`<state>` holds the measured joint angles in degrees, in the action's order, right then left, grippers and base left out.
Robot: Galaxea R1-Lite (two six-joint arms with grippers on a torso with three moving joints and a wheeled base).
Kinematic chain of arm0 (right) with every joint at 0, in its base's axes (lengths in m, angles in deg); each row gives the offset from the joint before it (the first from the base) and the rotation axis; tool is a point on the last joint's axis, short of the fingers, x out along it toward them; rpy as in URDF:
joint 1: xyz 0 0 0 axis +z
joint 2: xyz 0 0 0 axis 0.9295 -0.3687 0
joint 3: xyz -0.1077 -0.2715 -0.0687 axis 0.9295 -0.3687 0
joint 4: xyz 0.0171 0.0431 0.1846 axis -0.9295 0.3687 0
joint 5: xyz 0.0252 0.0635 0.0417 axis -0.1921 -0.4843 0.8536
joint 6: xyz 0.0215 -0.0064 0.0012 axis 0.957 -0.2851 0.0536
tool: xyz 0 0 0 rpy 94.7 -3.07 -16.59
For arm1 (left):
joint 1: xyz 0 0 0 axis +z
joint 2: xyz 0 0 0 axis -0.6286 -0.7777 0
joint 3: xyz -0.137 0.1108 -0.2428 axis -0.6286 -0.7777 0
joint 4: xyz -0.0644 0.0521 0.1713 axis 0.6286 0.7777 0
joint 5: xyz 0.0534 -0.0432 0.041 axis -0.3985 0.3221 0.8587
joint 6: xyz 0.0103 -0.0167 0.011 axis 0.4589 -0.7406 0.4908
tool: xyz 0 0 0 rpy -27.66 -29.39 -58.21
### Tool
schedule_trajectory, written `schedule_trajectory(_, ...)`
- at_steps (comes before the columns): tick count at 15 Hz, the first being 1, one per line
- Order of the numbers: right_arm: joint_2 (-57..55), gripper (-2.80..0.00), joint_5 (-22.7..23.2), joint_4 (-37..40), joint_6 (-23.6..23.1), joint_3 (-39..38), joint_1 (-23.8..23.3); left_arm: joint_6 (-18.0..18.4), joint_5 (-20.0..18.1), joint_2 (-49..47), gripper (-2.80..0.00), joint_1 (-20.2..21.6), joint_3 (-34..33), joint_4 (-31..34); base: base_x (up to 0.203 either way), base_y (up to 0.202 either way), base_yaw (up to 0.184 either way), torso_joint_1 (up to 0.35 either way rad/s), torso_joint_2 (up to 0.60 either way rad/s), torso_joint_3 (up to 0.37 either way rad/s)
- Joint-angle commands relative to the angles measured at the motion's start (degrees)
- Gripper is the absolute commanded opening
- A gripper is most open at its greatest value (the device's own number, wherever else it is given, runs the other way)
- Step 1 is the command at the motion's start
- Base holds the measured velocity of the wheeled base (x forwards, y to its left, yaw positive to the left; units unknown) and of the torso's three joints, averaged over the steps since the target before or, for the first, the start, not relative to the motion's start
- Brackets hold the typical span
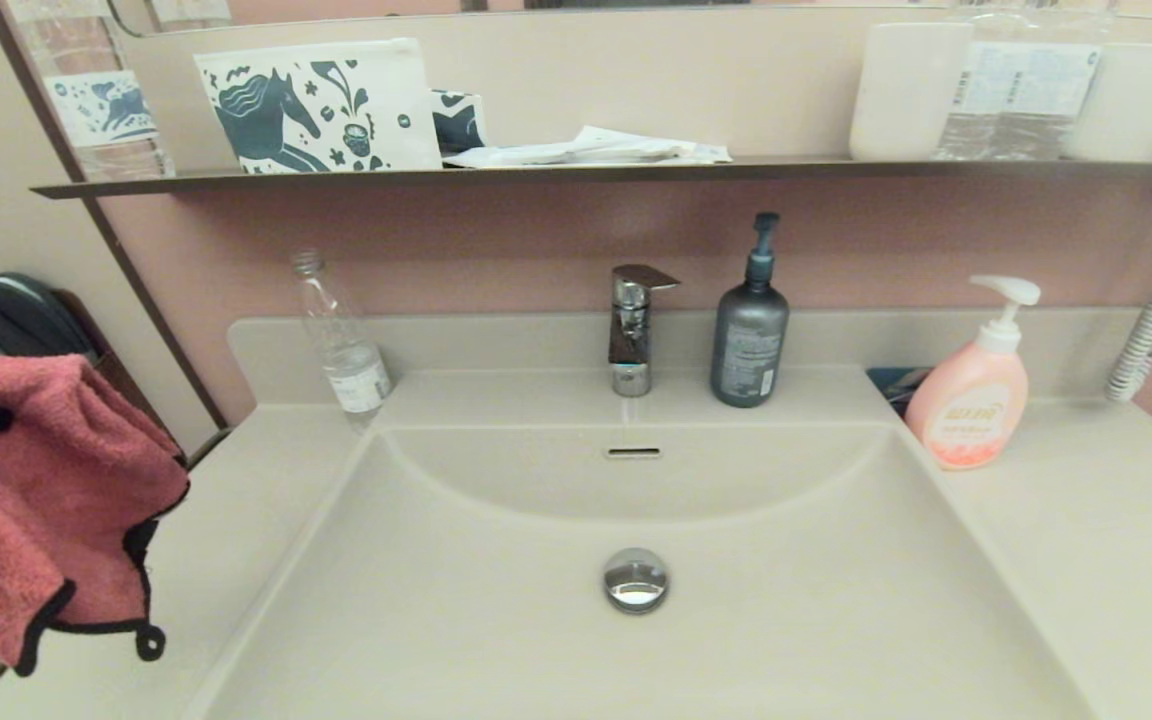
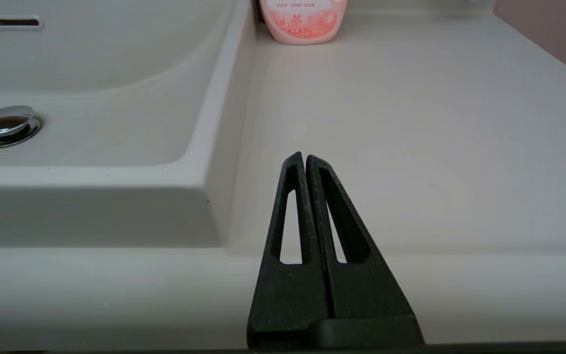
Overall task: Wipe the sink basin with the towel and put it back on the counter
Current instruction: Wipe the sink
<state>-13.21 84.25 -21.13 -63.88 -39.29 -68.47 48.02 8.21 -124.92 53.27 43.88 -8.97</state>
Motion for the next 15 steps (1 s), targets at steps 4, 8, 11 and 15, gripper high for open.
schedule_trajectory(4,0.0,-2.80,0.0,0.0,0.0,0.0,0.0,1.9,-8.1,1.7,-2.80,4.5,-17.2,-13.3,0.000,0.000,0.000,0.000,0.00,0.000)
schedule_trajectory(8,0.0,-2.80,0.0,0.0,0.0,0.0,0.0,2.5,-8.9,2.4,-2.80,4.6,-27.0,-25.7,0.000,0.000,0.000,0.000,0.00,0.000)
schedule_trajectory(11,0.0,-2.80,0.0,0.0,-0.1,0.0,0.0,2.6,-8.9,2.1,-2.80,4.6,-29.6,-27.4,0.000,0.000,0.000,0.000,0.00,0.000)
schedule_trajectory(15,0.0,-2.80,0.0,0.0,0.0,0.0,0.0,2.8,-9.0,2.4,-2.80,4.6,-34.7,-29.0,0.000,0.000,0.000,0.000,0.00,0.000)
